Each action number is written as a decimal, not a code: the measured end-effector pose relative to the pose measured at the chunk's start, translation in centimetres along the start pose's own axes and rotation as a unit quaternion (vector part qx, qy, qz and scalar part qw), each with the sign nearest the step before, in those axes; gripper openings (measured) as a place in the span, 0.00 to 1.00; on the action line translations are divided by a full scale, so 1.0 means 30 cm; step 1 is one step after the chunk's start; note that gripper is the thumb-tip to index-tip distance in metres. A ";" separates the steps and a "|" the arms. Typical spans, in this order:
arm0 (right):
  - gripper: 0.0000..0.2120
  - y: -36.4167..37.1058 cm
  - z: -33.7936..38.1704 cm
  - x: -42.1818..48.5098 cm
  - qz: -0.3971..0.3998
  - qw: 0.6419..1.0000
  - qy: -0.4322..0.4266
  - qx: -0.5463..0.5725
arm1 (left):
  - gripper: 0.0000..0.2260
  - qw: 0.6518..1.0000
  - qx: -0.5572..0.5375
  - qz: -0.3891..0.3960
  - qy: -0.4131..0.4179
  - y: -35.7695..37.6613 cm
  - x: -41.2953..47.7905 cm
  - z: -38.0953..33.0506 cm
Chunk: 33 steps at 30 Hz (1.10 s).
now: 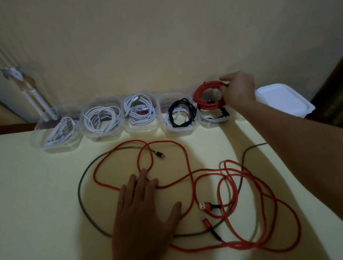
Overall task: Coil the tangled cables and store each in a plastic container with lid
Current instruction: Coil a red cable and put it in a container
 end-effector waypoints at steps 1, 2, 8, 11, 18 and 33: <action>0.14 0.011 -0.002 -0.014 0.002 0.999 -0.022 -0.034 | 0.33 1.000 0.000 0.001 0.000 0.001 0.000 0.000; 0.13 0.024 -0.003 -0.030 0.002 0.996 -0.046 -0.076 | 0.33 1.000 0.001 0.001 0.000 0.001 0.001 0.000; 0.29 0.119 -0.033 -0.111 0.050 0.979 -0.103 -0.167 | 0.32 1.000 0.003 -0.001 0.000 -0.001 0.001 0.000; 0.32 0.126 -0.056 -0.105 0.053 0.979 -0.099 -0.168 | 0.33 1.000 0.006 -0.001 0.002 0.000 0.002 -0.002; 0.29 0.154 -0.057 -0.082 0.067 0.954 -0.096 -0.276 | 0.32 1.000 0.007 -0.002 0.004 0.002 0.000 -0.001; 0.23 0.177 -0.031 -0.104 0.171 0.920 -0.227 -0.271 | 0.31 1.000 0.011 -0.018 0.011 0.003 0.001 -0.005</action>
Point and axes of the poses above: each hand's wrist, its own x-axis towards the middle knuckle, its own y-axis out of the palm, z = x × y, the point moved 4 cm from there along x, towards the middle knuckle, and after that the axes turned 15 degrees about y, right-handed, at the moved point
